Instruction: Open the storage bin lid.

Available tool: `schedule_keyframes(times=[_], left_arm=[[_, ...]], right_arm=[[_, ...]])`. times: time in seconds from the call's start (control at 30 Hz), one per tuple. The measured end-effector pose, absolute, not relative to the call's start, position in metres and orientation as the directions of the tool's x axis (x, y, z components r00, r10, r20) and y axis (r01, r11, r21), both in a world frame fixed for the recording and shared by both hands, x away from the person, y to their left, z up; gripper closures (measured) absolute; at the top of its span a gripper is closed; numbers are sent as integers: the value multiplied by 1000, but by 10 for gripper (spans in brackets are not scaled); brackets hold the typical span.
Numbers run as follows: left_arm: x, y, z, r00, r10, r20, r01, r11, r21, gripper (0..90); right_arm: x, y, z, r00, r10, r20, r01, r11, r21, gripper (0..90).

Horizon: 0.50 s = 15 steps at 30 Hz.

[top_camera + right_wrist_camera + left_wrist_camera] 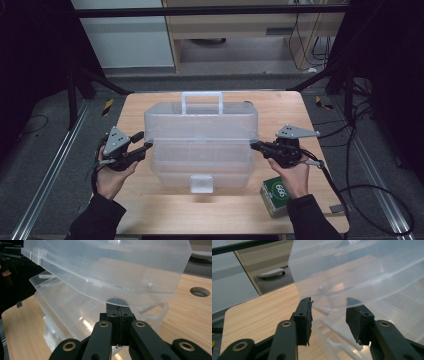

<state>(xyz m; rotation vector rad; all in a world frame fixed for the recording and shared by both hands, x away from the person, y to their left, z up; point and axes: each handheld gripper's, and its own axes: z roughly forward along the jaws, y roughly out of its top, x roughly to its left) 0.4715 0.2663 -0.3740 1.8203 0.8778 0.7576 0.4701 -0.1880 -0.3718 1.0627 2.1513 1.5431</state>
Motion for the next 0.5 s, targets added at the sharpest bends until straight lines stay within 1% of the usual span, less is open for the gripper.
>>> schedule_keyframes(times=[0.17, 0.27, 0.37, 0.5], left_arm=[[476, 263, -372, 549, 826, 128, 219, -290, 932, 550], [476, 260, -371, 553, 821, 140, 206, -298, 932, 571], [475, 260, -370, 551, 817, 173, 182, -320, 930, 597], [474, 260, -369, 547, 816, 189, 180, -335, 925, 618]], right_arm=[[470, -188, -372, -687, 703, 183, 398, 155, 904, 900], [470, -188, -372, -687, 703, 184, 398, 153, 904, 895], [470, -188, -372, -688, 703, 182, 398, 156, 904, 891], [470, -187, -373, -683, 711, 167, 404, 177, 897, 866]])
